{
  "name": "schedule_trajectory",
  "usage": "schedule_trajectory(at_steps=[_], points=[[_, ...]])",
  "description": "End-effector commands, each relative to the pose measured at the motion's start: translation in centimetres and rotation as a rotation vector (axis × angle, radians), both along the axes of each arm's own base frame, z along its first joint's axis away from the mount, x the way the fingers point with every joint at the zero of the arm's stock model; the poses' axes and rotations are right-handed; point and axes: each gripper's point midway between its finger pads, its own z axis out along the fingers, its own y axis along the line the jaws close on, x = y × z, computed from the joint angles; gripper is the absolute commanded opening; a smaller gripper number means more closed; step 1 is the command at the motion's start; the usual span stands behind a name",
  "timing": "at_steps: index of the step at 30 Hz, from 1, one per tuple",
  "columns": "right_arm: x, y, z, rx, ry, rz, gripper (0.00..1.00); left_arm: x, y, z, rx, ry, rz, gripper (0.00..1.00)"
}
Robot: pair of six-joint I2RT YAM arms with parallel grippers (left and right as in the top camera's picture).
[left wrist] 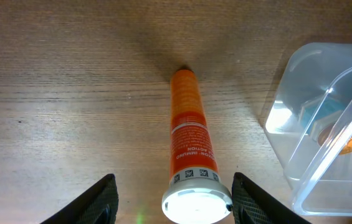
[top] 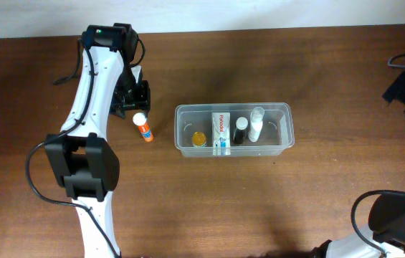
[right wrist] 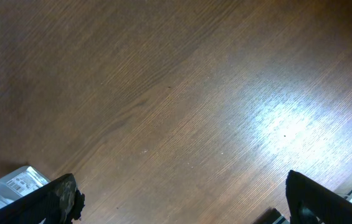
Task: Pack container
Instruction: 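Grasp the orange tube by its white cap with the left gripper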
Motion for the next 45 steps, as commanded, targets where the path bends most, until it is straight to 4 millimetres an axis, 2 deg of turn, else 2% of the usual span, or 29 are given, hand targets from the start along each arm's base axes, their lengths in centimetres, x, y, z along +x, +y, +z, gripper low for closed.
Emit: schedule_trajectory(at_steps=[1, 6, 19, 30, 34, 45], points=[[-0.1, -0.1, 0.0, 0.000, 0.001, -0.004, 0.98, -0.1, 0.3, 0.4, 0.006, -0.012, -0.011, 0.58], [-0.1, -0.1, 0.0, 0.000, 0.001, -0.004, 0.99, -0.2, -0.6, 0.4, -0.040, -0.002, -0.007, 0.58], [-0.1, -0.1, 0.0, 0.000, 0.001, -0.004, 0.98, -1.0, -1.1, 0.1, -0.036, 0.026, -0.022, 0.59], [-0.1, -0.1, 0.0, 0.000, 0.001, -0.004, 0.98, -2.3, -1.2, -2.3, -0.025, 0.099, -0.028, 0.59], [-0.1, -0.1, 0.0, 0.000, 0.001, -0.004, 0.98, -2.1, -1.2, -3.0, -0.027, 0.091, -0.027, 0.59], [-0.1, -0.1, 0.0, 0.000, 0.001, -0.004, 0.98, -1.4, -1.3, -3.2, -0.031, 0.063, -0.028, 0.59]])
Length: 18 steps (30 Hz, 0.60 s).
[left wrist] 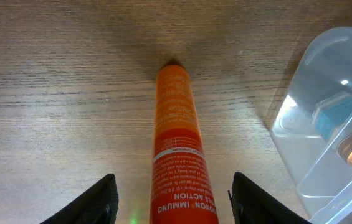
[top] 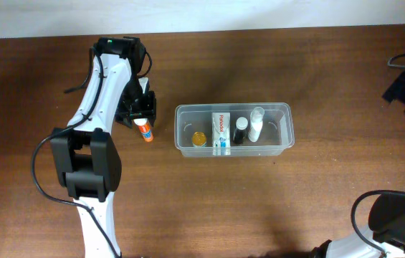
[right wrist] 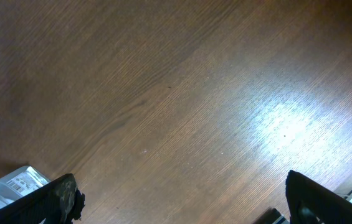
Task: Pack container
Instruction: 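Grasp the orange tube by its white cap with the left gripper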
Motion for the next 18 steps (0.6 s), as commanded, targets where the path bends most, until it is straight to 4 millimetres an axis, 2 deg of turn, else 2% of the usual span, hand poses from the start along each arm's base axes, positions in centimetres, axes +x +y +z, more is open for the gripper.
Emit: schedule_trajectory(at_steps=[1, 12, 14, 15, 18], points=[[-0.07, -0.06, 0.02, 0.000, 0.001, -0.004, 0.98, -0.23, -0.25, 0.32, -0.014, -0.003, -0.013, 0.58], [-0.07, -0.06, 0.02, 0.000, 0.001, -0.004, 0.98, -0.40, -0.22, -0.05, -0.013, 0.004, -0.012, 0.57], [-0.07, -0.06, 0.02, 0.000, 0.001, -0.004, 0.98, -0.35, -0.23, -0.06, -0.013, 0.002, -0.012, 0.35], [-0.07, -0.06, 0.02, 0.000, 0.001, -0.004, 0.98, -0.32, -0.23, -0.07, -0.013, 0.001, -0.013, 0.28], [-0.07, -0.06, 0.02, 0.000, 0.001, -0.004, 0.98, -0.31, -0.23, -0.07, -0.013, 0.001, -0.013, 0.27]])
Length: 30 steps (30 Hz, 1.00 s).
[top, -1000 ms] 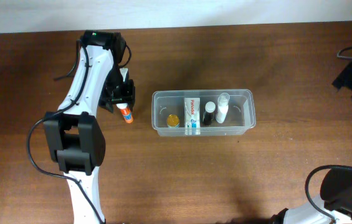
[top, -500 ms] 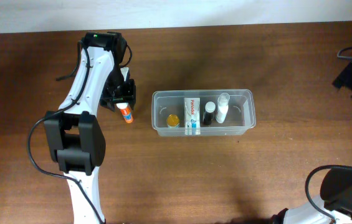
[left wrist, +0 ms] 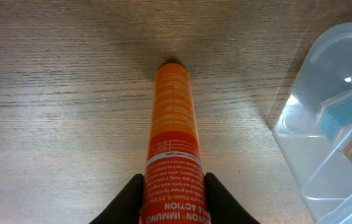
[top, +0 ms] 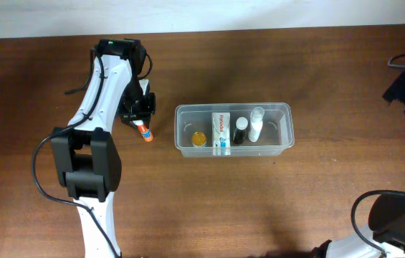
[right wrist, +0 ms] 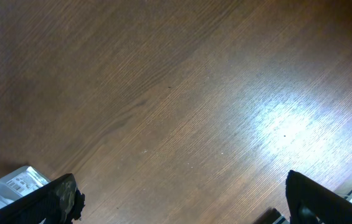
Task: Pack container
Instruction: 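Grasp the orange tube by its white cap with the left gripper, then lift the orange tube and carry it over the container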
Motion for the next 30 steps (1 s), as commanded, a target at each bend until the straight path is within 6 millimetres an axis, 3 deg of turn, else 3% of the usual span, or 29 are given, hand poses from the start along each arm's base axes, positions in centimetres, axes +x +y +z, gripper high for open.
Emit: schedule_trajectory(at_steps=[1, 12, 16, 22, 25, 26, 30], points=[[-0.1, -0.1, 0.0, 0.000, 0.001, -0.004, 0.98, -0.1, -0.2, 0.4, -0.012, -0.010, -0.009, 0.28], [-0.1, -0.1, 0.0, 0.000, 0.001, -0.004, 0.98, 0.1, -0.3, 0.4, -0.016, -0.019, -0.009, 0.29], [-0.1, -0.1, 0.0, 0.000, 0.001, -0.004, 0.98, 0.9, -0.9, 1.5, -0.048, -0.053, -0.004, 0.29], [-0.1, -0.1, 0.0, 0.000, 0.001, -0.004, 0.98, 2.7, -1.6, 6.5, -0.089, -0.169, -0.005, 0.29], [-0.1, -0.1, 0.0, 0.000, 0.001, -0.004, 0.98, 3.6, -1.8, 9.7, -0.109, -0.262, -0.008, 0.29], [-0.1, -0.1, 0.0, 0.000, 0.001, -0.004, 0.98, 3.7, -2.1, 11.5, -0.121, -0.319, -0.015, 0.29], [-0.1, -0.1, 0.0, 0.000, 0.001, -0.004, 0.98, 2.9, -2.9, 14.6, -0.138, -0.395, -0.038, 0.30]])
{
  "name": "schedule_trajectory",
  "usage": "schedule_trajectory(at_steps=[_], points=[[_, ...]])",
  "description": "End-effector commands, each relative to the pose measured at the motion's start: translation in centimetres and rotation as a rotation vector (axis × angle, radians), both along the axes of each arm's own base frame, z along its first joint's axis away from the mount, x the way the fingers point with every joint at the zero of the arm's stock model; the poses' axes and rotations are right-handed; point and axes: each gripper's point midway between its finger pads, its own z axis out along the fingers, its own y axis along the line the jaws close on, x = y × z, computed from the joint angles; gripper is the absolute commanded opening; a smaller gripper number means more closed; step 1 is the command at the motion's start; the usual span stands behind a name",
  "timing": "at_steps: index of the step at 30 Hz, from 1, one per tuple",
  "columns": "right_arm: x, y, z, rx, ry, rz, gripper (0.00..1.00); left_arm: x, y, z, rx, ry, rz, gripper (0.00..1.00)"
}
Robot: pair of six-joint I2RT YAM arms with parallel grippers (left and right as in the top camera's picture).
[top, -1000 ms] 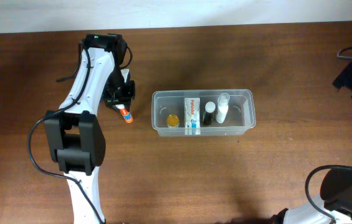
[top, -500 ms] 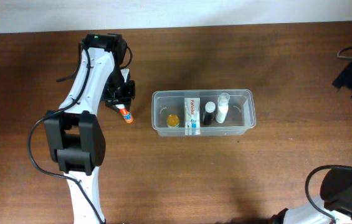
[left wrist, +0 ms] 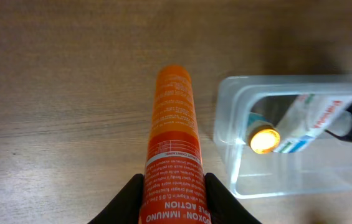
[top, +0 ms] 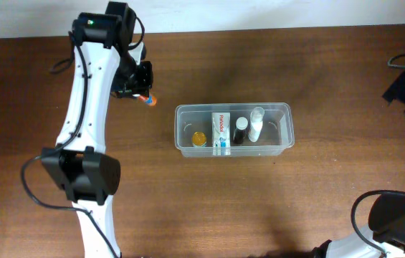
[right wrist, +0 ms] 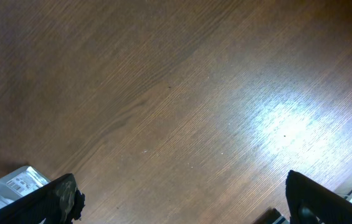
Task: Pack container
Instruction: 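Lift the orange tube and carry it over the container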
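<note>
My left gripper (left wrist: 172, 205) is shut on an orange tube (left wrist: 172, 143) and holds it above the table, left of the clear plastic container (top: 281, 147). In the overhead view the left gripper (top: 135, 86) shows only the tube's orange tip (top: 149, 102). The container holds an amber-capped bottle (top: 199, 138), a white toothpaste tube (top: 221, 132), a small black-capped bottle (top: 239, 130) and a white bottle (top: 256, 123). My right gripper (right wrist: 179, 202) stands open over bare wood at the table's far right.
The brown wooden table (top: 209, 208) spreads around the container. A black cable and fixture sit at the right edge. A white wall strip runs along the far edge.
My left gripper, shut on the orange tube, has risen and moved toward the far edge, lifting the tube off the table. The right arm is unchanged.
The orange tube lay on the table left of the container with my left gripper open behind its white cap. Then the open fingers stood alongside the tube. Then they were shut on it, and now the tube hangs clear of the table.
</note>
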Motion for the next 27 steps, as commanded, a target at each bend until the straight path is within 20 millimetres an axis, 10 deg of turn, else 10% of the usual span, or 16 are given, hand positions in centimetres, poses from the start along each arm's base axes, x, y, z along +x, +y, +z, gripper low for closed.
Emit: schedule_trajectory(at_steps=[1, 11, 27], points=[[-0.1, -0.1, 0.0, 0.000, 0.001, -0.004, 0.98, -1.3, -1.5, 5.2, -0.043, -0.127, -0.044, 0.30], [-0.1, -0.1, 0.0, 0.000, 0.001, -0.004, 0.99, -4.9, -7.6, 9.0, -0.063, -0.221, -0.213, 0.30], [-0.1, -0.1, 0.0, 0.000, 0.001, -0.004, 0.98, -4.2, -10.9, 3.7, 0.030, -0.179, -0.298, 0.33]])
